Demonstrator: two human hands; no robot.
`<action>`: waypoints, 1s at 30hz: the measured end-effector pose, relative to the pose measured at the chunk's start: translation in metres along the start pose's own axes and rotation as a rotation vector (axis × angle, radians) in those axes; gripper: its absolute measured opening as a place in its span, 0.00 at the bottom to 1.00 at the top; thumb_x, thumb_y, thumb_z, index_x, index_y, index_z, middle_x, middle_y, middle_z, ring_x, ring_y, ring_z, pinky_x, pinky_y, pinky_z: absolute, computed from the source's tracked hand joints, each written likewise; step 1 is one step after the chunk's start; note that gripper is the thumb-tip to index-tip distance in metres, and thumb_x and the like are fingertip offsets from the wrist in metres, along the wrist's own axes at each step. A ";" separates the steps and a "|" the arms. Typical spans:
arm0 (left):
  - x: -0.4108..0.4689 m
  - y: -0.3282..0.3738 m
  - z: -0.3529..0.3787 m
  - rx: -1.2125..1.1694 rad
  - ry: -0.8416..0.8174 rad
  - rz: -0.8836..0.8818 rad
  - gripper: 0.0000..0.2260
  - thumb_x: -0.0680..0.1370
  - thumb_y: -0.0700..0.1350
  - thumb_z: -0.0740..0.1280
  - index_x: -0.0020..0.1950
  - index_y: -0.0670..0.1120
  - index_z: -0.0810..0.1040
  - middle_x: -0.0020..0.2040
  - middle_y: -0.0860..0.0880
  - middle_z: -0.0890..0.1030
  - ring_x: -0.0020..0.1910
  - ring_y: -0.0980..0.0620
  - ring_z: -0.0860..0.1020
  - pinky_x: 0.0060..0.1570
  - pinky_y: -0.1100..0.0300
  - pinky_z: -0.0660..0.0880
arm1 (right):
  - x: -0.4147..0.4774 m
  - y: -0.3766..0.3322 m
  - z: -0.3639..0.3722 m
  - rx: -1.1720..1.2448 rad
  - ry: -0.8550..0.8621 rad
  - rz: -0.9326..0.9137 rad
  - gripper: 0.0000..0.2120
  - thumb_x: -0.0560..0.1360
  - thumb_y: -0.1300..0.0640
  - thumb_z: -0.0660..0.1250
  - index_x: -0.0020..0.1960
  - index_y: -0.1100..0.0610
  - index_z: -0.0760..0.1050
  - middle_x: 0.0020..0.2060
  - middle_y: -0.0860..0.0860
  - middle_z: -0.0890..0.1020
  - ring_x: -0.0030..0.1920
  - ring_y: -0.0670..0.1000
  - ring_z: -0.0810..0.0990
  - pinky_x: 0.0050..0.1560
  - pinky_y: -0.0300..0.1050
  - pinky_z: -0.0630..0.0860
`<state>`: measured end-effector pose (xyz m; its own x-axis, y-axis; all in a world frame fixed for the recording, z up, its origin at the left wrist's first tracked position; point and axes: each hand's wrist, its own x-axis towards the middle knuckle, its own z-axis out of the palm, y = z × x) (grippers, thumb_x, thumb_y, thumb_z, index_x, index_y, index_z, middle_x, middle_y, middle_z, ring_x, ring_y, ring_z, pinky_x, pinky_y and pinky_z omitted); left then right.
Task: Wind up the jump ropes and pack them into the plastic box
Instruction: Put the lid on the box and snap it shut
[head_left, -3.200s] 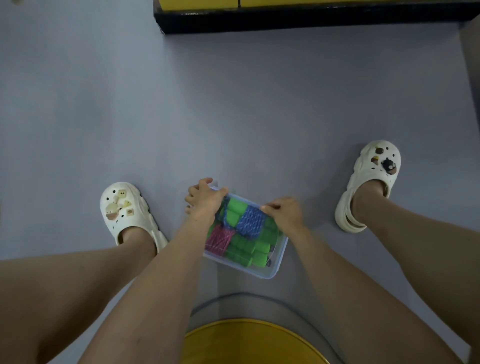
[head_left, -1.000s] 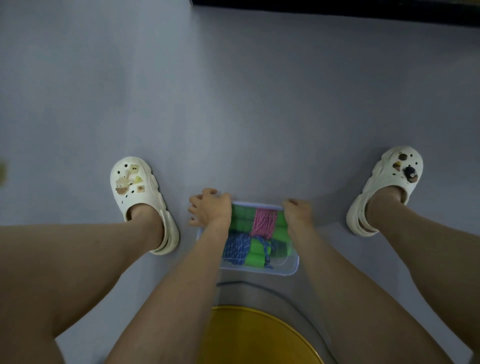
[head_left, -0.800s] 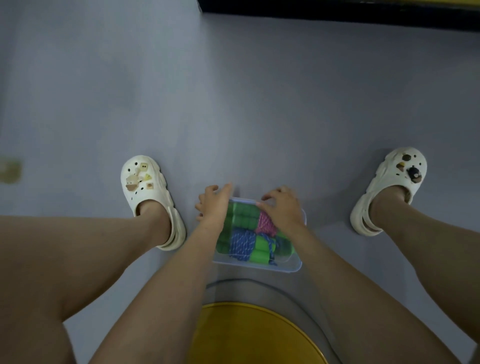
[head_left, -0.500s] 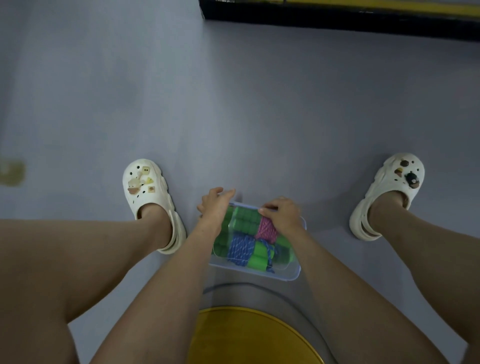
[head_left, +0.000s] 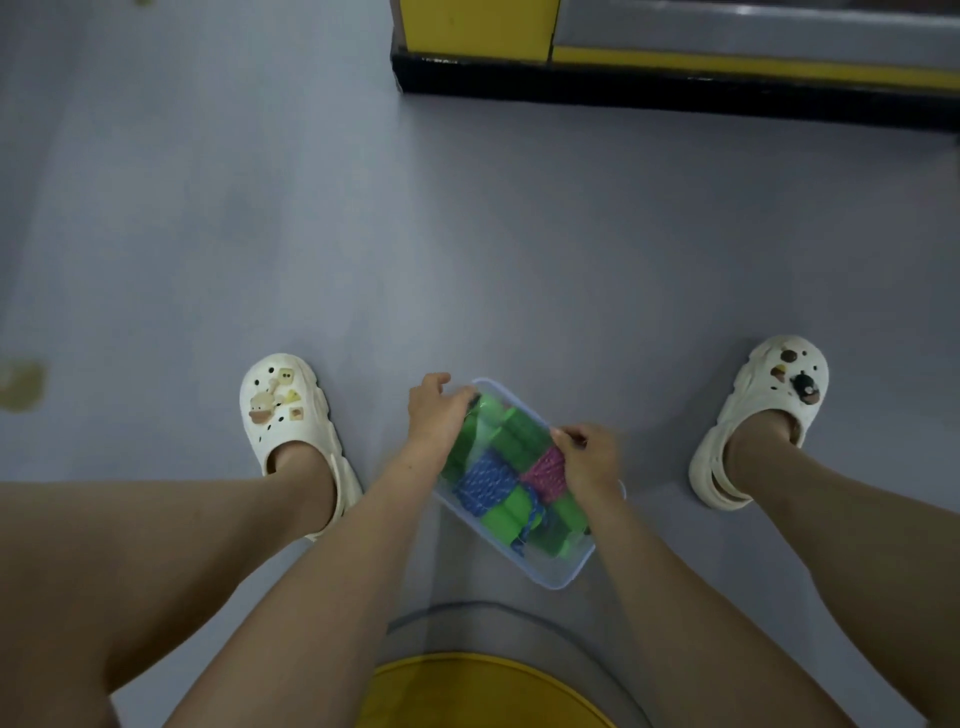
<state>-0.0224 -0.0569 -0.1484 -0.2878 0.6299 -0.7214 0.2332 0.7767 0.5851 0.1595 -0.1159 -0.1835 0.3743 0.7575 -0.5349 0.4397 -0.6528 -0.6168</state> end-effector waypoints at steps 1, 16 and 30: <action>-0.002 0.000 0.002 0.167 0.056 -0.016 0.24 0.74 0.49 0.69 0.68 0.45 0.70 0.66 0.42 0.68 0.62 0.43 0.72 0.63 0.52 0.69 | -0.002 0.003 -0.004 0.017 0.075 0.056 0.07 0.75 0.56 0.68 0.46 0.59 0.82 0.43 0.57 0.82 0.44 0.55 0.80 0.48 0.48 0.75; -0.027 -0.041 0.011 0.156 -0.241 -0.049 0.11 0.80 0.43 0.63 0.59 0.38 0.76 0.52 0.39 0.81 0.44 0.46 0.79 0.44 0.55 0.75 | -0.015 0.003 -0.028 0.235 0.066 0.267 0.08 0.76 0.59 0.66 0.45 0.65 0.78 0.39 0.60 0.80 0.40 0.51 0.75 0.39 0.41 0.67; -0.045 -0.041 0.023 -0.293 -0.226 -0.537 0.27 0.81 0.59 0.53 0.68 0.37 0.67 0.39 0.39 0.77 0.29 0.44 0.77 0.29 0.50 0.76 | -0.027 0.009 0.023 0.765 -0.152 0.717 0.19 0.78 0.48 0.62 0.51 0.65 0.75 0.41 0.62 0.80 0.37 0.58 0.78 0.39 0.56 0.77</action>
<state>0.0028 -0.1169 -0.1482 -0.0842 0.1637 -0.9829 -0.1611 0.9712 0.1755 0.1349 -0.1419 -0.1877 0.2134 0.2196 -0.9520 -0.4950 -0.8157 -0.2992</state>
